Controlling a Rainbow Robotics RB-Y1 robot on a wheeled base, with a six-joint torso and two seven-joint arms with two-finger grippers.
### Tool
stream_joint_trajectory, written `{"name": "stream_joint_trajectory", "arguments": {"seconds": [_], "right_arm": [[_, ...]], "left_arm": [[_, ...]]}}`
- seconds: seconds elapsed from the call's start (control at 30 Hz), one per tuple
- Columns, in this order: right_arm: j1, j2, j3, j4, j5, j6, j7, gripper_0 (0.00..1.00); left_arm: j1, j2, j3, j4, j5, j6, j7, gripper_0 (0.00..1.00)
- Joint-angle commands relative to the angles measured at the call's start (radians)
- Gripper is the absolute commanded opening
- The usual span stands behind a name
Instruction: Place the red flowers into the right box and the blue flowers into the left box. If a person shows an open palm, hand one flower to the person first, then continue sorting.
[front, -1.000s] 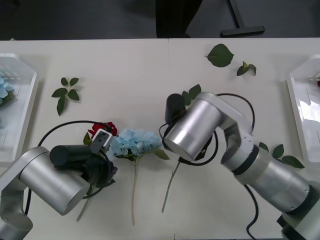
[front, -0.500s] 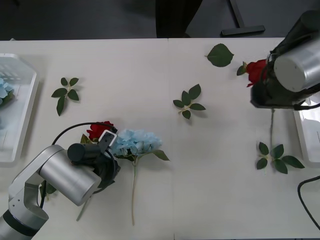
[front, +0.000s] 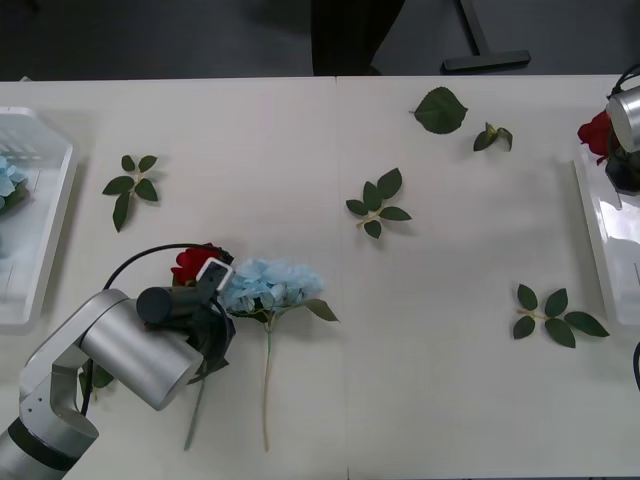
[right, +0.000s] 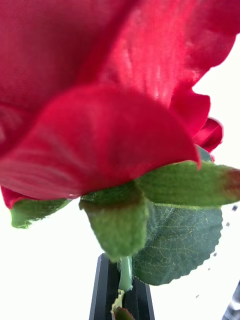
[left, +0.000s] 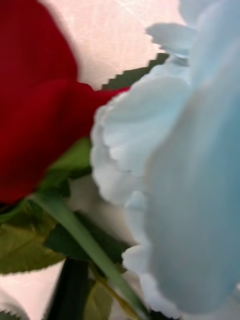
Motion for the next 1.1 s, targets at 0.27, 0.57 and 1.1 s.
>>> {"name": "stream_joint_trajectory", "arguments": {"seconds": [0.27, 0.57, 1.1], "right_arm": [[-0.124, -0.035, -0.059, 0.388, 0.082, -0.360, -0.034, 0.00], [-0.111, -0.030, -0.067, 0.523, 0.051, -0.471, -0.050, 0.00], [-0.088, -0.085, -0.128, 0.473, -0.141, -0.431, 0.206, 1.00]], "left_arm": [[-0.029, -0.002, 0.073, -0.013, -0.097, -0.027, 0.014, 0.00], [-0.032, 0.110, 0.191, -0.178, 0.114, 0.019, 0.019, 0.00], [-0.113, 0.125, 0.482, -0.472, 0.575, 0.137, 0.059, 0.00]]}}
